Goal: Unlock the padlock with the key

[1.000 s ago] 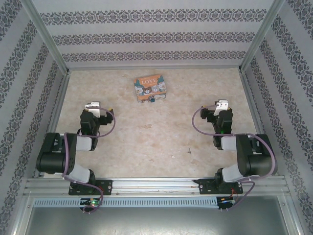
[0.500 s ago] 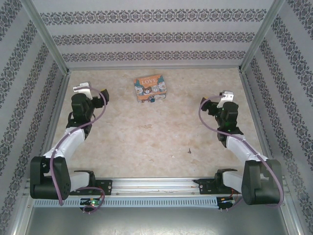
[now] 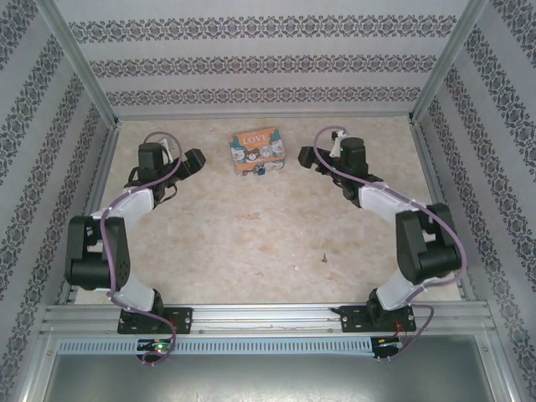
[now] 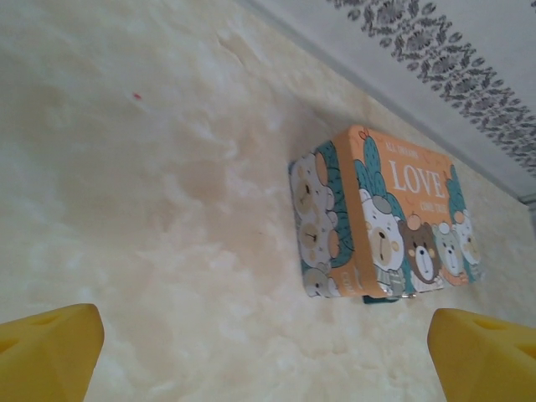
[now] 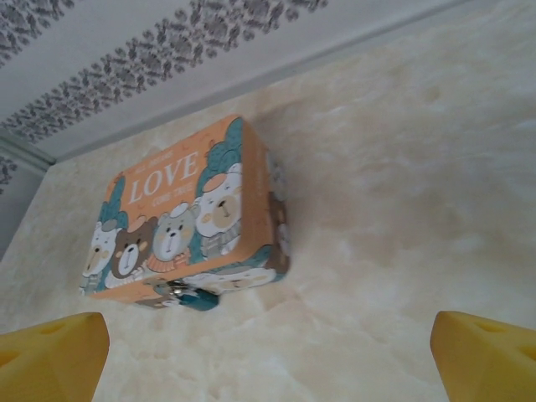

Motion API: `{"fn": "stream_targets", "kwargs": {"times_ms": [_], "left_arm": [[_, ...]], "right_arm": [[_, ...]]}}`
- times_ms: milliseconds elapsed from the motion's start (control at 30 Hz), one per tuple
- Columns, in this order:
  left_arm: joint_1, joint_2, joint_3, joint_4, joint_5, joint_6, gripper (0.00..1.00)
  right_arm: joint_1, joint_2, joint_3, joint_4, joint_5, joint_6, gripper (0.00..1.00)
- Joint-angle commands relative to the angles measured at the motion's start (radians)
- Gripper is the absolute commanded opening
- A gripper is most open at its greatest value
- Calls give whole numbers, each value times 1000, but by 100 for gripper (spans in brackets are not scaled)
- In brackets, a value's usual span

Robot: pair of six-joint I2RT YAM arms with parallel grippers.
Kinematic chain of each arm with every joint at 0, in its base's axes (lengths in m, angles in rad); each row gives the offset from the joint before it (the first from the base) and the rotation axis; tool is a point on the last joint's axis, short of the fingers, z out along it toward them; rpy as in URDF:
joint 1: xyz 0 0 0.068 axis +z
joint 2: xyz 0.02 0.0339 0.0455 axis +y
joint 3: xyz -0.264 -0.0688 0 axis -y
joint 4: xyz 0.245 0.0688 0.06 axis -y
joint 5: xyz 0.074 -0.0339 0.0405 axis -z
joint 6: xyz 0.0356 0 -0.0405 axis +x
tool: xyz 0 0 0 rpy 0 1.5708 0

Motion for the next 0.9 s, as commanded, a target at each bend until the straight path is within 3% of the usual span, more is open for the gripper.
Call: {"fn": "stream_targets", "kwargs": {"times_ms": [0, 433, 867], "left_arm": [[-7, 66, 60, 22, 143, -91, 100], [-111, 360, 308, 10, 293, -138, 90], [-172, 526, 461, -24, 363, -166, 79]], "right_arm": [[38, 87, 107, 6, -31, 56, 98], [108, 403, 438, -72, -25, 122, 98], [153, 497, 567, -206, -108, 44, 98]]}}
